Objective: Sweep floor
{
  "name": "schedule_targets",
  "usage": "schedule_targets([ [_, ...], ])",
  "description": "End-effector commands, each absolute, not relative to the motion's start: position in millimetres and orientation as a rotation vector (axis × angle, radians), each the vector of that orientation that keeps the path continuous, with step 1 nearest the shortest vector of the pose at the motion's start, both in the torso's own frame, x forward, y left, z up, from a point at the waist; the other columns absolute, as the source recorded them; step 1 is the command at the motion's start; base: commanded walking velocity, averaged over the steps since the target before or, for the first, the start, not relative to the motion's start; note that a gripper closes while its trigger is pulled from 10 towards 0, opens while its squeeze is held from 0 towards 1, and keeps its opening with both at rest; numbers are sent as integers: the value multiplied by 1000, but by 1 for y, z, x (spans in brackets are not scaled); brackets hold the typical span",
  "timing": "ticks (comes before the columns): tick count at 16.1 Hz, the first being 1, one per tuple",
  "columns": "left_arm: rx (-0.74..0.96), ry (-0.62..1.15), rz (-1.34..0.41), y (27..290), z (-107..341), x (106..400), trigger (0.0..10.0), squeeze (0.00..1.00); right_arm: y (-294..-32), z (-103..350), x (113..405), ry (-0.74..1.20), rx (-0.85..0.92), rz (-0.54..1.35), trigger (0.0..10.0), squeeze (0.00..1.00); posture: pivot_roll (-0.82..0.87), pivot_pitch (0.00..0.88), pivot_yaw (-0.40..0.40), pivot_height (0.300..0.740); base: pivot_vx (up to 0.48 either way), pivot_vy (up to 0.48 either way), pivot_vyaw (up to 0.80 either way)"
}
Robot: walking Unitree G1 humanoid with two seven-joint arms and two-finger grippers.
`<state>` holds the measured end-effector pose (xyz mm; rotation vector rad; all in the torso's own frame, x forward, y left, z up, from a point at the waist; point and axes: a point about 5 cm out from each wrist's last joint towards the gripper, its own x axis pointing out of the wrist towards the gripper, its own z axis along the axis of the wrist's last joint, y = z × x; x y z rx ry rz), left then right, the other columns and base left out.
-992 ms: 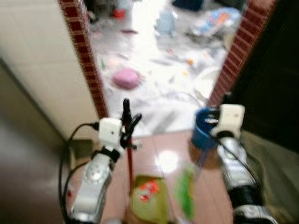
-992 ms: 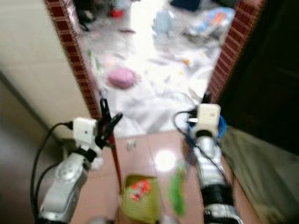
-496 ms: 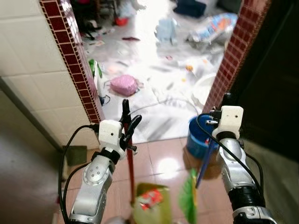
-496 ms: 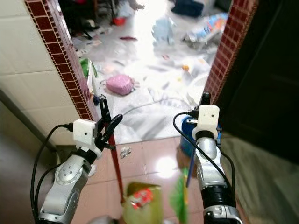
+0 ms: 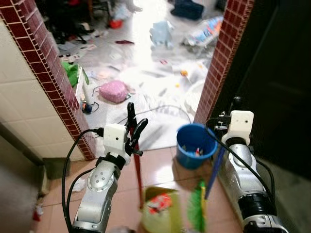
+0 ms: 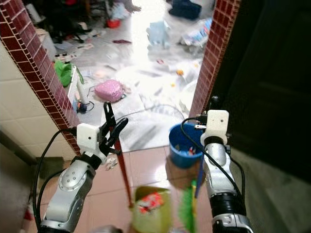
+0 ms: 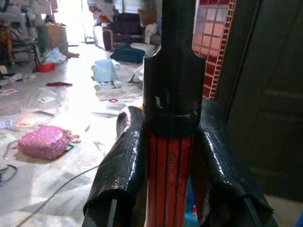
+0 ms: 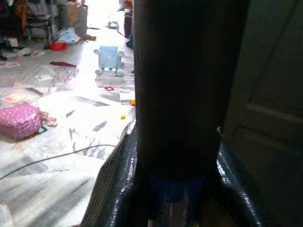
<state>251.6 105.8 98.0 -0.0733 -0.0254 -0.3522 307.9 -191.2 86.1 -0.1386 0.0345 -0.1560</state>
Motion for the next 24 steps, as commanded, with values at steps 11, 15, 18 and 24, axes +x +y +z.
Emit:
schedule_targets([
  [11,-41,-111,-152,134,113,264,10000,0,-193,91,312,17,-170,-145,10000,0,-40,0,-10,740,0,0,0],
  [15,-17,-206,-58,151,139,276,10000,0,-193,86,313,55,-202,-131,10000,0,-41,0,-15,740,0,0,0],
  [18,-23,-306,20,164,169,286,10000,0,-199,84,311,66,-233,-151,10000,0,-40,0,-16,740,0,0,0],
  [24,-18,-530,90,178,239,298,10000,0,-213,69,305,156,-284,-209,10000,0,-45,0,-17,740,0,0,0],
])
